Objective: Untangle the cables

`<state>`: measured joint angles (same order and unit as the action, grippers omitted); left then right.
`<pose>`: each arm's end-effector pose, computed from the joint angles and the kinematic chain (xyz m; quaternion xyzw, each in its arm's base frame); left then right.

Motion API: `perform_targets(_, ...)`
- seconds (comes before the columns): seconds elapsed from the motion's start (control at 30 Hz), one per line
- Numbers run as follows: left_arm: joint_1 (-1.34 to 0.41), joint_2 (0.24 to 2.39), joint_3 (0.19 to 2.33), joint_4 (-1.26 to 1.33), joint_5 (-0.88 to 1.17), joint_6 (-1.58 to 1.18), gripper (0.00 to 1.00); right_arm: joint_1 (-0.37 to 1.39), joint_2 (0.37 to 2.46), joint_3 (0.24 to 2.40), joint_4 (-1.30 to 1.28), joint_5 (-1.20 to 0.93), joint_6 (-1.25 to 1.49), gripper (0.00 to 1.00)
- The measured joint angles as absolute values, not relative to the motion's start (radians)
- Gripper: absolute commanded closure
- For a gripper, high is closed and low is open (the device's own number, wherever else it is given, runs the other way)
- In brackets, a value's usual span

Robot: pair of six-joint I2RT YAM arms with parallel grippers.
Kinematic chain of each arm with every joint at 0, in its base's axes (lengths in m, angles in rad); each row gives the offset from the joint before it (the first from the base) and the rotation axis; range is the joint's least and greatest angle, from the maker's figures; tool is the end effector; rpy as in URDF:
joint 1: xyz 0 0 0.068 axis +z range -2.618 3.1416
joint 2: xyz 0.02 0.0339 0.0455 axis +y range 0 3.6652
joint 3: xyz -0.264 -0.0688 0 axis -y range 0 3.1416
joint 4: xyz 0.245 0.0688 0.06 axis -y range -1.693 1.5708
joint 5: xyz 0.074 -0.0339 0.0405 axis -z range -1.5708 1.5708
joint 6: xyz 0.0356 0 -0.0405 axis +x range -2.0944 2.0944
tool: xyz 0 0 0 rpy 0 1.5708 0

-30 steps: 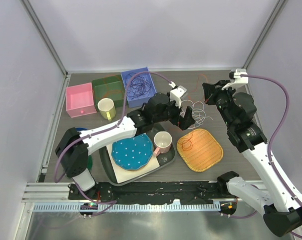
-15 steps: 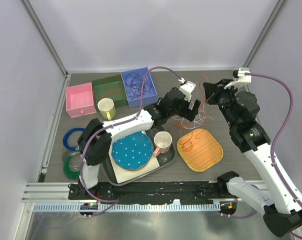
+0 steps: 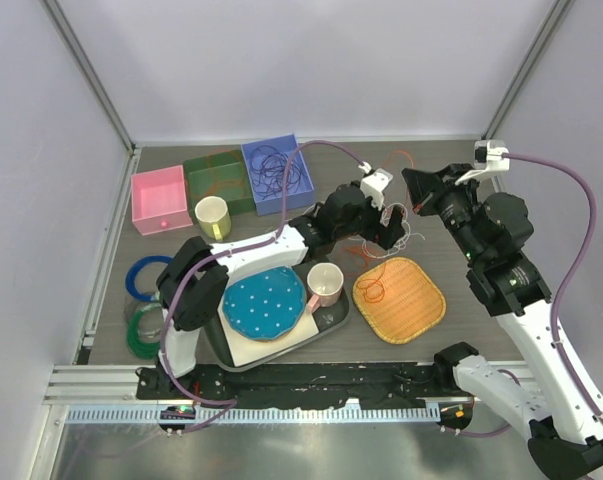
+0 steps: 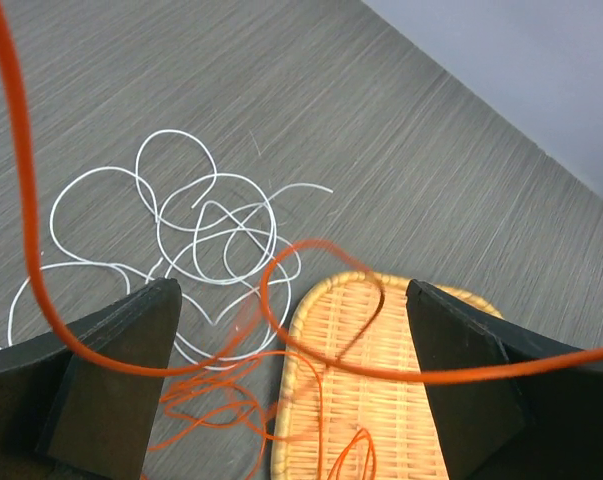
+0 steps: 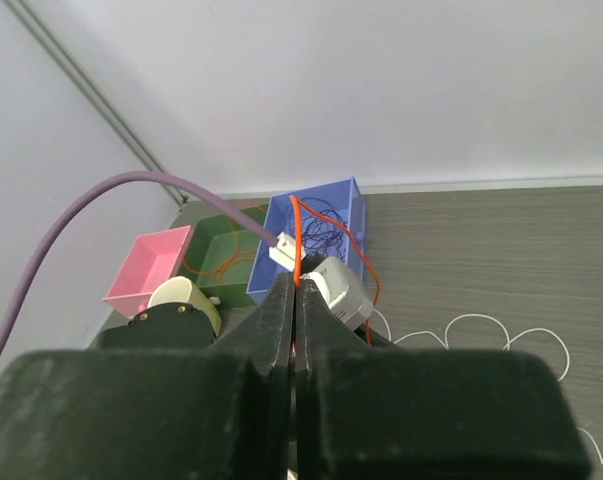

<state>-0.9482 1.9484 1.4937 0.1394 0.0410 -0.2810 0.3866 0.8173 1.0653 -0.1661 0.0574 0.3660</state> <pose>0.2717 -0.3810 0.2712 0.2763 0.7606 -0.3522 0.4702 0.1594 0.0627 0.4333 0.0141 0.6775 0.2521 0.6909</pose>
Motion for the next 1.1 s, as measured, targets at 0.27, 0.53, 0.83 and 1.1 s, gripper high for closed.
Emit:
perform_targets(0.27, -0.948, 1.933, 1.448, 0.253, 0.018, -0.317, 0.92, 0.387, 0.803, 1.065, -0.166, 0.005, 0.374, 0.99)
perform_targets(0.53, -0.948, 1.806, 1.25, 0.379, -0.029, -0.332, 1.0, 0.387, 0.813, 1.066, -0.171, 0.037, 0.368, 0.84)
perform_targets(0.83, -0.904, 1.652, 1.287, 0.264, -0.222, -0.339, 1.0, 0.387, 0.939, 1.14, -0.294, 0.137, 0.271, 0.17)
perform_targets(1.1, -0.639, 1.537, 1.392, 0.084, -0.301, -0.395, 1.0, 0.387, 0.949, 1.141, -0.33, 0.162, 0.245, 0.14)
